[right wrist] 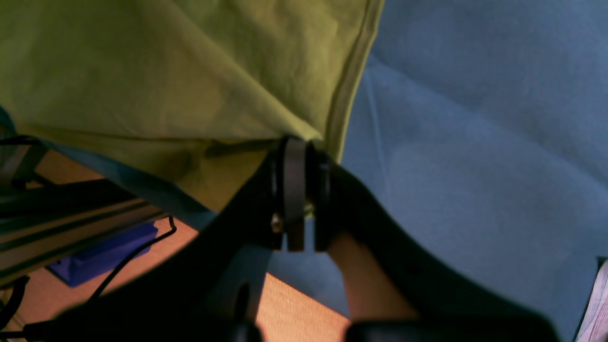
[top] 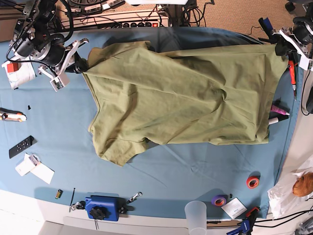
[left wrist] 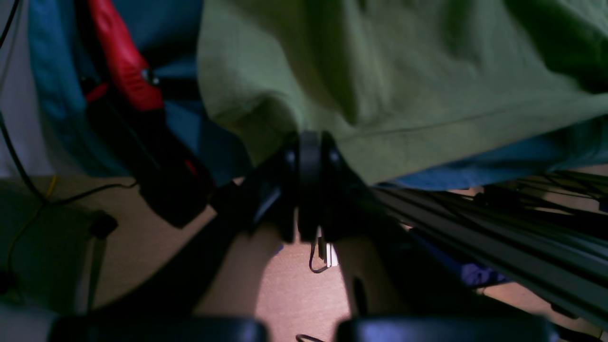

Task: Layout the t-shirt on the table in an organized manner, then fold the t-shirt properly
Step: 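Drag the shirt hem away from the right gripper with the left gripper, then grasp the shirt sleeve edge with the right gripper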

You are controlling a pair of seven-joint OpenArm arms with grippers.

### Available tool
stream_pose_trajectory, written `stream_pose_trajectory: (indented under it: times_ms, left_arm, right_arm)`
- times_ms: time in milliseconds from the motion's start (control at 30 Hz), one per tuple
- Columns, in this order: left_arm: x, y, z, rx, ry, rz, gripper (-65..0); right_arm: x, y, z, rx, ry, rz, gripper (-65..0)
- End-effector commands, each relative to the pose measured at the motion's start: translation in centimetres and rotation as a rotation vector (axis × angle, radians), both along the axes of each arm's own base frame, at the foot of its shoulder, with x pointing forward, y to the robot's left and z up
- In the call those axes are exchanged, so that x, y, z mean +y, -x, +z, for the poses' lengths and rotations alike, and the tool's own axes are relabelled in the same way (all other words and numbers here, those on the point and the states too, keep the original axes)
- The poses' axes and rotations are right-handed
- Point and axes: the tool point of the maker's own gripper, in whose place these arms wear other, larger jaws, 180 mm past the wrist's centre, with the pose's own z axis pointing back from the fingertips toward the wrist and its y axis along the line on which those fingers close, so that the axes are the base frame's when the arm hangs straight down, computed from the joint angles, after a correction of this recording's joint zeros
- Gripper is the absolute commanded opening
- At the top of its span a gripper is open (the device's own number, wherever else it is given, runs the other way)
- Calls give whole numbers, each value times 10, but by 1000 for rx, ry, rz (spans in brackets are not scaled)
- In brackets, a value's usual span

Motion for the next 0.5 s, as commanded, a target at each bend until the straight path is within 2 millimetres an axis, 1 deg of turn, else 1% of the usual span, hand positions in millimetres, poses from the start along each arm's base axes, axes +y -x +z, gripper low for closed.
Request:
stream_pose_trajectory:
  times_ms: [0,133,233,333,367,433,467]
  left_arm:
    - [3,-4,8,-25,-16,-6,-650]
    - [4,-3,8,-24,-16,-6,-650]
    - [4,-4,8,-25,-15,-5,-650]
    - [4,-4,8,-28,-14,-3,-650]
    - [4,-4,8,-27,-15,-3,-650]
    - [4,-4,8,-27,-15,-3,-650]
    - [4,-4,8,-27,-15,-3,-650]
  right_arm:
    - [0,-5,9,-38,3,11,-650]
    - [3,-3,9,-34,-17,17,-650]
    - [3,5,4,-9,-17,17,-644]
    - [2,19,-3,33,-13,19,-504]
    - [0,22,-4,43,-6,22,-485]
    - [-5,22,-1,43,22,36,-484]
    - [-9,20,4,29,37,39,-484]
